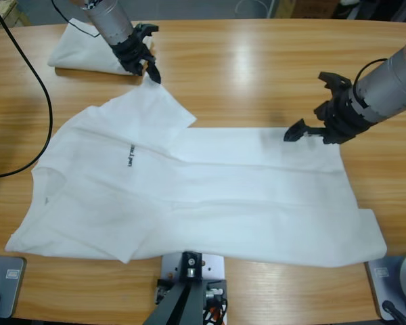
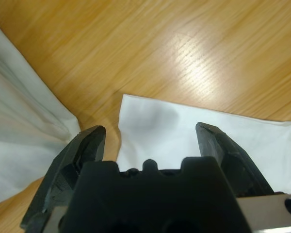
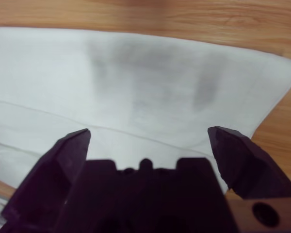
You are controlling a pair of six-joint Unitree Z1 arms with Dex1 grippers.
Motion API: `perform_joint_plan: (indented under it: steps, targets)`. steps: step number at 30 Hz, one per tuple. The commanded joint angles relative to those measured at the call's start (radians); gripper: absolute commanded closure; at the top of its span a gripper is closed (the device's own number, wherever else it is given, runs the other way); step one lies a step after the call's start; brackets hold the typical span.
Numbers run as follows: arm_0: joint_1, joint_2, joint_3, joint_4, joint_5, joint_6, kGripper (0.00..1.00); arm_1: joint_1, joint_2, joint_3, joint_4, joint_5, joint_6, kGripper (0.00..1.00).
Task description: Fold clothes
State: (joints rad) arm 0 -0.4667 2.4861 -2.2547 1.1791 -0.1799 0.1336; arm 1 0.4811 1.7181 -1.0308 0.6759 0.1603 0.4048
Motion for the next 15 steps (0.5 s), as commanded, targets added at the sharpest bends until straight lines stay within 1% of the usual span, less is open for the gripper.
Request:
perform_joint_plan:
  steps: [1,2,5,9,11,13,14,15]
  targets:
    - [-0.008,0.087,-0.016,0.026,0.001,0.029,0.16,-0.013,0.035,0.02,-0.012,0.013,-0.012,0.0]
    - [-0.012,0.092,-0.023,0.032,0.006,0.029,0.122,-0.013,0.035,0.022,-0.012,0.013,-0.012,0.0]
    - [-0.023,0.107,-0.037,0.037,0.012,0.027,0.056,-0.013,0.035,0.031,-0.013,0.01,-0.012,0.0]
    - [-0.035,0.118,-0.043,0.043,0.046,0.026,0.051,-0.016,0.035,0.04,-0.02,0.007,-0.012,0.0]
    - [-0.033,0.118,-0.047,0.044,0.046,0.029,0.067,-0.016,0.035,0.043,-0.021,0.005,-0.012,0.0]
    - [-0.03,0.117,-0.051,0.045,0.046,0.029,0.166,-0.017,0.033,0.041,-0.021,0.005,-0.013,0.0]
    - [-0.03,0.118,-0.055,0.045,0.046,0.031,0.327,-0.018,0.031,0.041,-0.021,0.005,-0.014,0.0]
    - [-0.03,0.119,-0.058,0.045,0.046,0.032,0.455,-0.018,0.029,0.041,-0.021,0.005,-0.014,0.003]
